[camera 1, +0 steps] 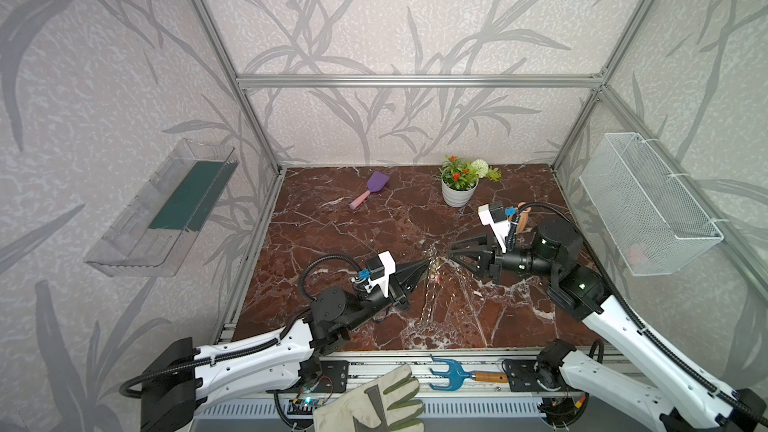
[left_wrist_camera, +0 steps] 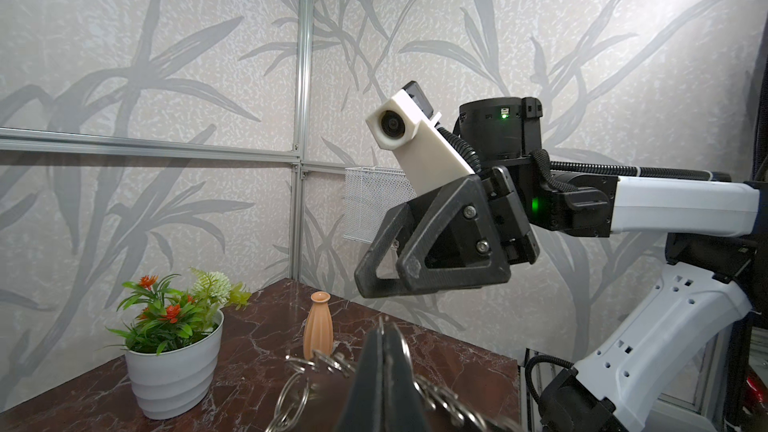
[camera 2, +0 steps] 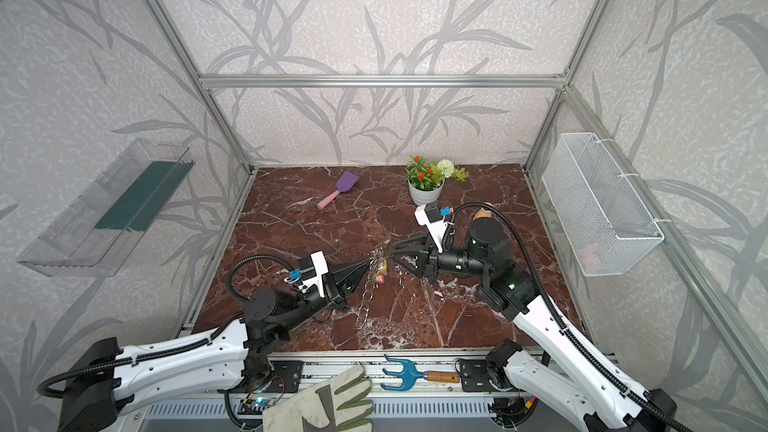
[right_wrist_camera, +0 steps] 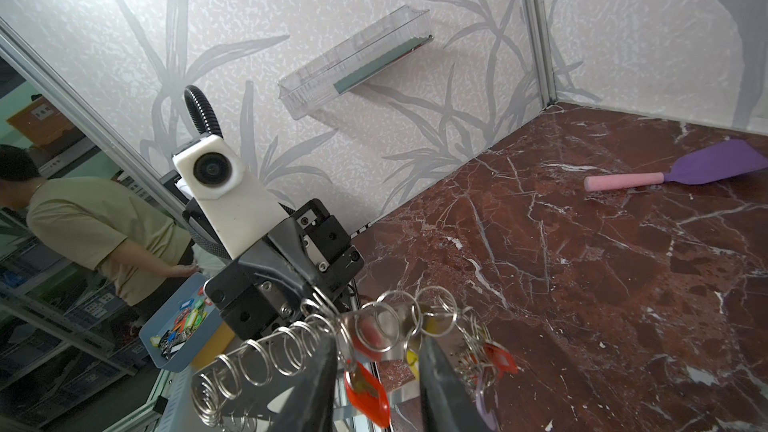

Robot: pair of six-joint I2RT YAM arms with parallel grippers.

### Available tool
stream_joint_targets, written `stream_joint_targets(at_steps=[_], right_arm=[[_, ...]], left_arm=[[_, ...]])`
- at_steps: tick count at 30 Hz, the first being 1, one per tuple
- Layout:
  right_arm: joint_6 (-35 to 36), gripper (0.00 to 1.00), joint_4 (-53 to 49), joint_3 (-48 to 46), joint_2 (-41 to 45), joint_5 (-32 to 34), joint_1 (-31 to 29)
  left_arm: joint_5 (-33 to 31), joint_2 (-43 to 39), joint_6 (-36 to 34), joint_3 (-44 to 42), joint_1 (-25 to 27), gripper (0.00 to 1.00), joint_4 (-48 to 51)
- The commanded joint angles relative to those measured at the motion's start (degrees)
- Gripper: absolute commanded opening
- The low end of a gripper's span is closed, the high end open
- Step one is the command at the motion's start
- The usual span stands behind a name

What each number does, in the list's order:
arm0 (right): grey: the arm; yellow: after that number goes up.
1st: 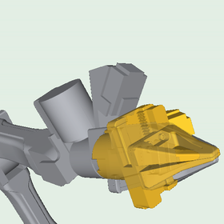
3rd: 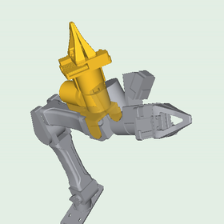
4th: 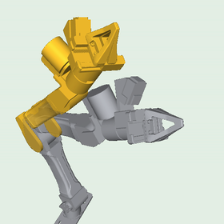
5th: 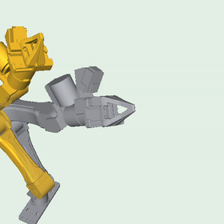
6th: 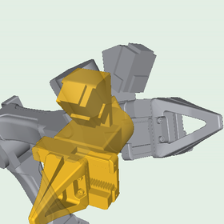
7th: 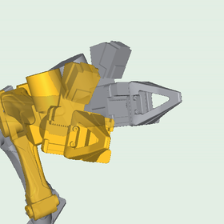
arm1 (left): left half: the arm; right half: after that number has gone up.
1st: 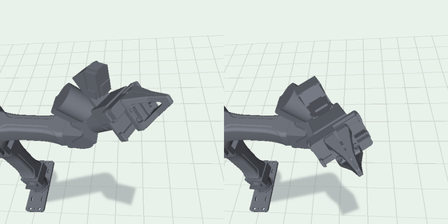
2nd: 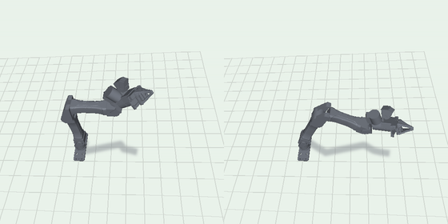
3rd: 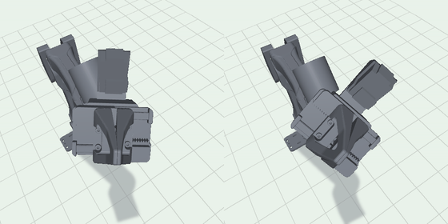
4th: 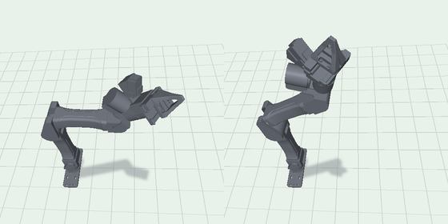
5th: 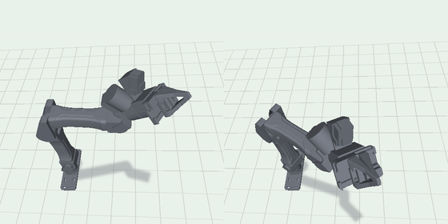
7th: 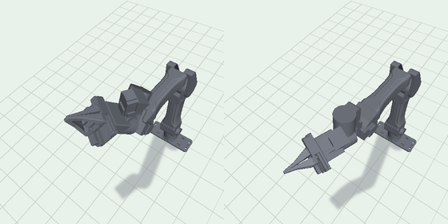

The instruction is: Put the keys on the keyring

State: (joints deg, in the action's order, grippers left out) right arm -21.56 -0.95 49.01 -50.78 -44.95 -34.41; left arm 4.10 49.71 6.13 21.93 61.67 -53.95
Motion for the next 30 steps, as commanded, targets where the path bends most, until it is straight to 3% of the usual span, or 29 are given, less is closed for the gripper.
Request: stream_joint_targets(at_steps=[1,21,30], right_arm=[[1.14,0.33,2.07,1.96,-0.92,-2.53,-1.41],[1.81,0.18,3.50,0.90,-1.72,-2.64,-3.14],[1.96,0.18,4.26,1.89,-3.97,-3.98,-3.35]], left_arm=[[2.78,-1.13,2.50,0.06,-0.75,0.00,-3.03],[6.38,0.83,6.35,0.38,-2.65,0.00,-6.05],[6.61,0.28,7.49,0.03,-2.61,0.00,-6.19]])
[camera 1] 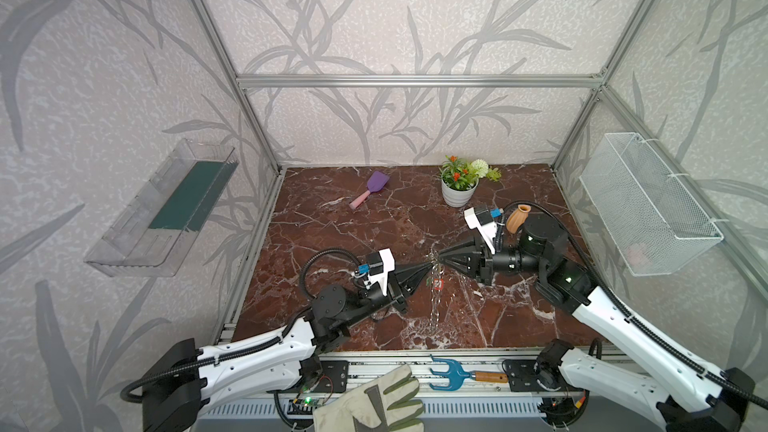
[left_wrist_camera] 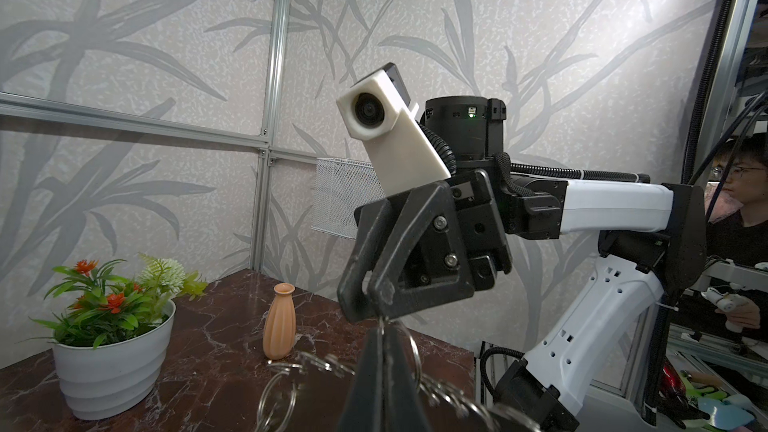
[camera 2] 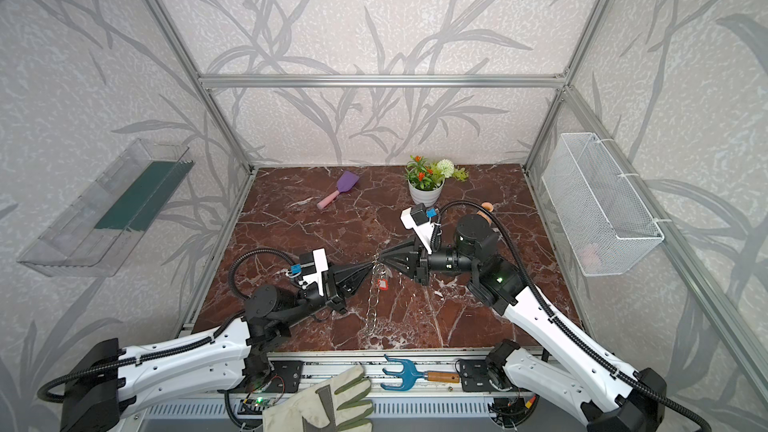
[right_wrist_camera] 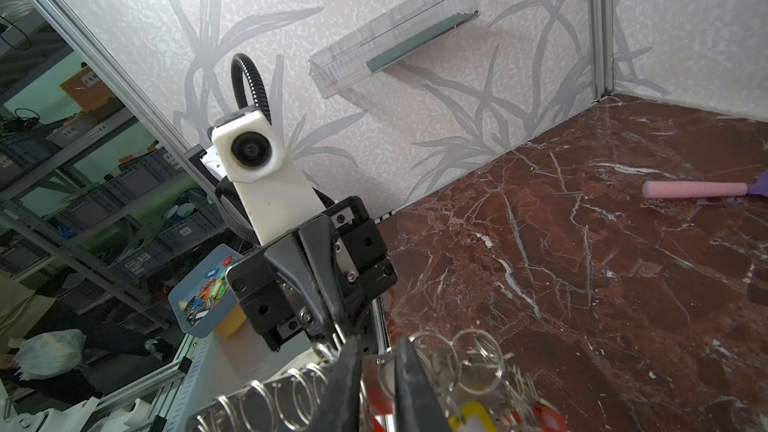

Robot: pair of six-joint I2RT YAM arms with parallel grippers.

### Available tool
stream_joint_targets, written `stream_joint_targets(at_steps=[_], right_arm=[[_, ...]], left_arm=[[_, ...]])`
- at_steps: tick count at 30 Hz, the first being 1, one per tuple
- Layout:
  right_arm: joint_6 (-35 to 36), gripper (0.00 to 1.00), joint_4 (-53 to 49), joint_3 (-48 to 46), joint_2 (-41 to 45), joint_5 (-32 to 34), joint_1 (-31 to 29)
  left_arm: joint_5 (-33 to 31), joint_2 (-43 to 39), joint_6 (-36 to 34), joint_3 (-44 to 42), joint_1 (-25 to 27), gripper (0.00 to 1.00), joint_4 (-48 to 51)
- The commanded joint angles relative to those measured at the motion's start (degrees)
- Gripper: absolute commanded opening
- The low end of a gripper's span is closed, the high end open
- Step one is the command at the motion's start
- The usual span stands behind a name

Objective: Put the keys on the keyring
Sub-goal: 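Hold the raised plate with left while right grips keys against its rings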

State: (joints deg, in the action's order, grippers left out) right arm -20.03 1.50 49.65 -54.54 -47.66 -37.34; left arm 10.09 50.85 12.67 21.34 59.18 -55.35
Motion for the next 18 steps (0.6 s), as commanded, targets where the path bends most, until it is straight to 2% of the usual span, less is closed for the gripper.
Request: stream_joint_targets(at_steps=[1,9,12,18], right_arm=[[0.45,0.18,1.79,1.16,-0.17,-1.14,-0.57],[1.31,0.18,0.92,0.91,-0.17,-1.21,-1.77],[0.88,0.23,1.13,-0.06,0.62,-1.02,-1.84],[0.55,0.25,1.18,-0.96,2.18,-0.58,-1.78]], left_arm=[[0.60,-0.93,1.03,0.64,-0.13,0.00,-4.77],[-0.88,-0.81,0.77,0.97,-0.32,0.00,-3.72],[-1.53,-0.67,0.95,0.96,-0.48,0.00,-3.42],[-1.72,-0.65,1.48,0.79,-0.73,0.00,-2.94]])
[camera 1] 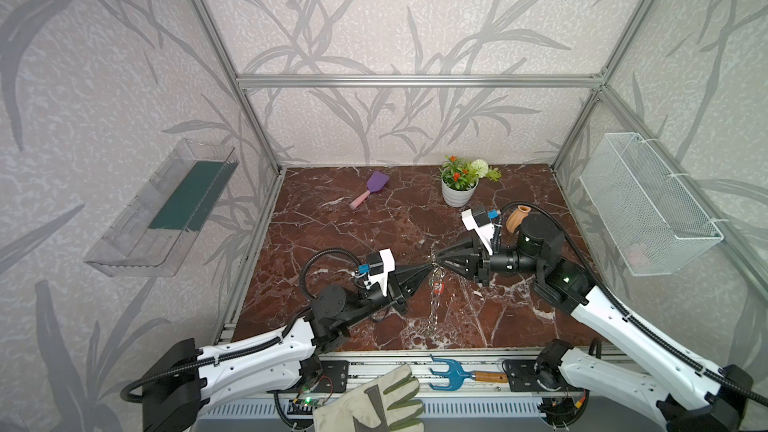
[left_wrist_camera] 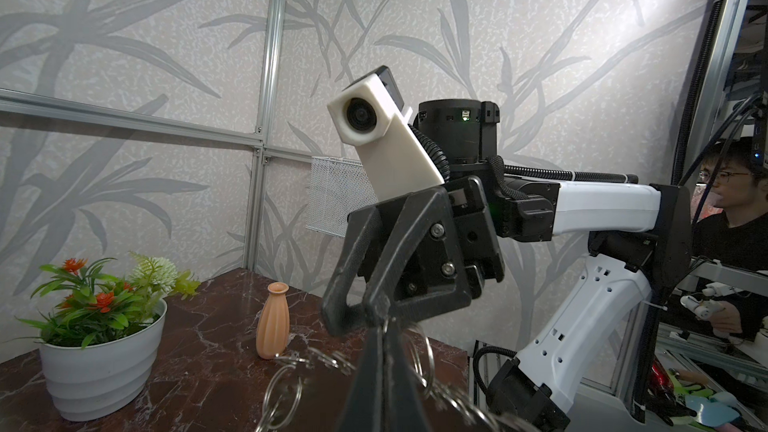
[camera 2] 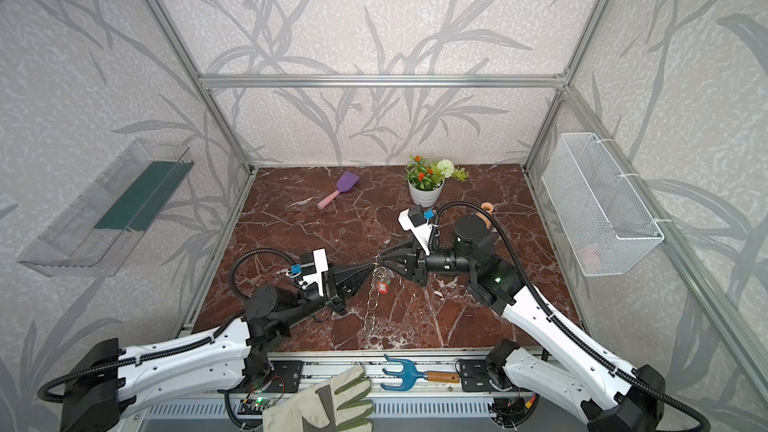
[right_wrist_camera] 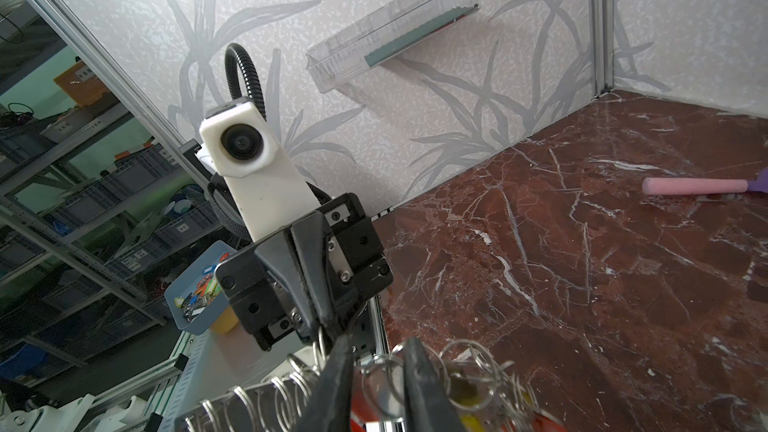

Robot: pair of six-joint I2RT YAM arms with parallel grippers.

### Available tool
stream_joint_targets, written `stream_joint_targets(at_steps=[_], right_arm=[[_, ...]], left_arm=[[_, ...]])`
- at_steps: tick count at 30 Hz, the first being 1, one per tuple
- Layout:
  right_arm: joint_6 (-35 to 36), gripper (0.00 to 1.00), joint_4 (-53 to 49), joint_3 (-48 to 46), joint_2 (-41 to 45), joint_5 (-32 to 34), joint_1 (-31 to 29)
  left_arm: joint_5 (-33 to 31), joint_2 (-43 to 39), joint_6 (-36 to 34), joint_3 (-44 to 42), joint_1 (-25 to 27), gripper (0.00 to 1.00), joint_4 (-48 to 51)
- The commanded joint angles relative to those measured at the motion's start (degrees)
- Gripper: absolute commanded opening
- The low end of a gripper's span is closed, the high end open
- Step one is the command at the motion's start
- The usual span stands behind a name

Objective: Put the keys on the keyring
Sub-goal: 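Hold the raised plate with left while right grips keys against its rings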

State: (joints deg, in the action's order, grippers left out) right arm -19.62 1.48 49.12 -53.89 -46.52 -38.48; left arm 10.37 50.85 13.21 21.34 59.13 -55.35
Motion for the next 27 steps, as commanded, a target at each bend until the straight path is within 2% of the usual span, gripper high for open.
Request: stream_joint_targets(at_steps=[1,13,27], right_arm=[[0.11,0.26,1.40,-0.43,1.67,-1.73,-0.63],[-0.42,0.36,2.88,-0.69,0.54,-2.74,-0.68],[1.19,0.28,0.98,0.86,-1.20,1.05,-0.71]], left_arm=[[-1.94,-0.66,1.02,0.80,-0.82,0.00,-2.90],[-2.08,-0.93,1.32,0.61,-1.22,0.00,-1.94],[-0.23,-1.32,1.81,0.39,-1.45,0.00,-2.40]])
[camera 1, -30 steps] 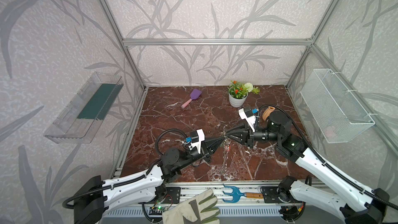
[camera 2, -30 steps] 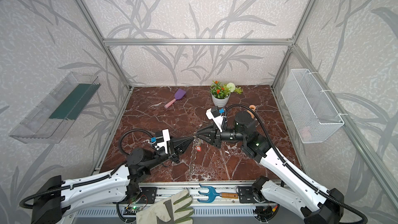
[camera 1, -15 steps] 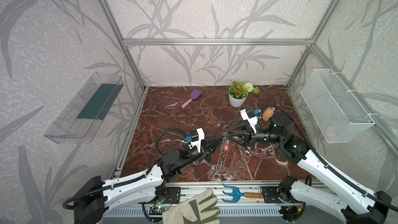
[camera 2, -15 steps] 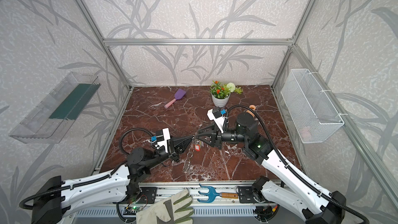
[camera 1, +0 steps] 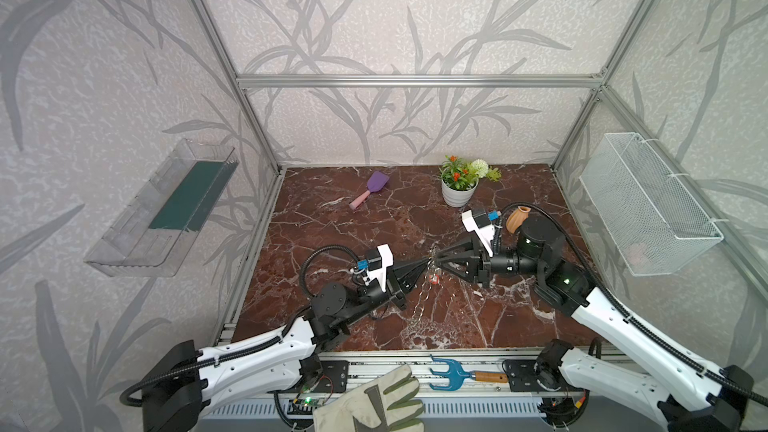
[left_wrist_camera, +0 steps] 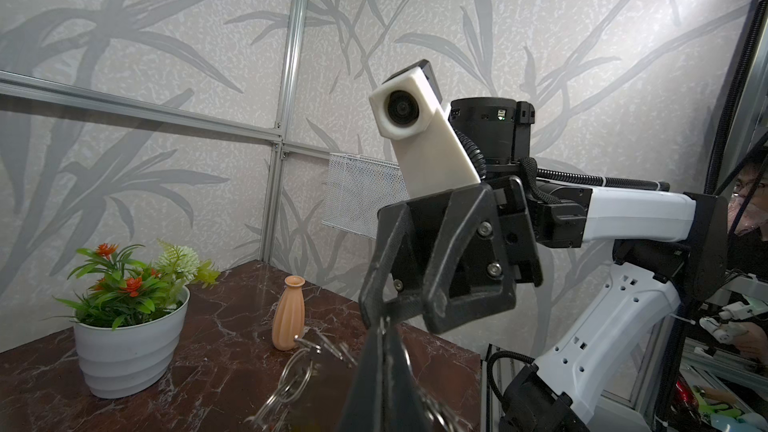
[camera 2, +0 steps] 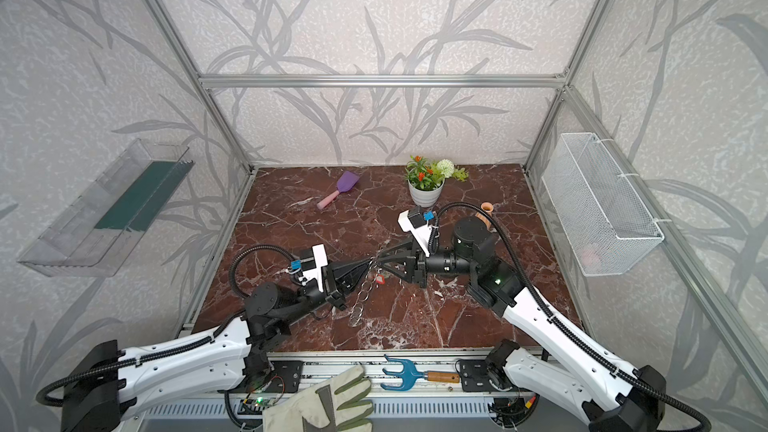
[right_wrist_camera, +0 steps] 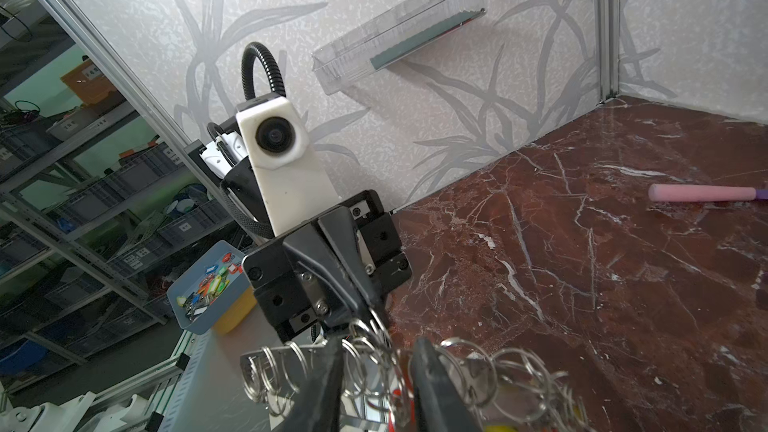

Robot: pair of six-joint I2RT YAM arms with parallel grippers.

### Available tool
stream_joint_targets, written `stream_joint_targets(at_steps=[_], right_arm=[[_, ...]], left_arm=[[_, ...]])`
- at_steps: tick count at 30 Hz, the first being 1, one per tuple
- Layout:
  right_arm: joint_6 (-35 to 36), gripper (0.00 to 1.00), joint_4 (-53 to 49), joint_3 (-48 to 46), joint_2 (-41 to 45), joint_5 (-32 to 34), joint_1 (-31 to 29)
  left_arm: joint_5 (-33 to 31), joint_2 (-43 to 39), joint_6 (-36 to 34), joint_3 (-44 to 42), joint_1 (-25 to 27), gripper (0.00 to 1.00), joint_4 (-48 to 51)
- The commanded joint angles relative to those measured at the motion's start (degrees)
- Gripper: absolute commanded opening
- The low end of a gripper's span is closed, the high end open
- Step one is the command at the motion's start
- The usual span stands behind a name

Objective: Put the keys on the keyring
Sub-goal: 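Hold the raised plate with left while right grips keys against its rings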

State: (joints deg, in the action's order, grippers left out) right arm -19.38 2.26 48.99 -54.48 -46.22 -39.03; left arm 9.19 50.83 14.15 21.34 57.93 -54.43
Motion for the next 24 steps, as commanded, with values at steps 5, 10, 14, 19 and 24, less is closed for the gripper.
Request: stream_joint_targets(at_steps=[5,10,14,19,24], right_arm=[[1.34,0.27,-0.35,1.19,-0.85,2.00,-0.10],[1.18,0.26,0.18,0.93,-0.81,1.83,-0.09],[0.92,0.25,0.78,0.89,-0.85,1.66,-0.15],[1.01,0.24,1.06,1.52,-1.78,1.24,-0.08],[0.68,0.23,1.98,2.03,-2.99,-0.74,-0.10]], left_arm=[[1.08,-1.96,0.94,0.04,-0.23,0.00,-3.38],[1.76,-2.09,1.22,0.06,-0.22,0.00,-3.32],[2.19,-2.04,1.23,0.02,-0.32,0.00,-3.07],[2.71,-2.22,1.32,0.05,-0.27,0.00,-3.09],[3.07,-2.27,1.19,0.19,-0.32,0.00,-2.85]])
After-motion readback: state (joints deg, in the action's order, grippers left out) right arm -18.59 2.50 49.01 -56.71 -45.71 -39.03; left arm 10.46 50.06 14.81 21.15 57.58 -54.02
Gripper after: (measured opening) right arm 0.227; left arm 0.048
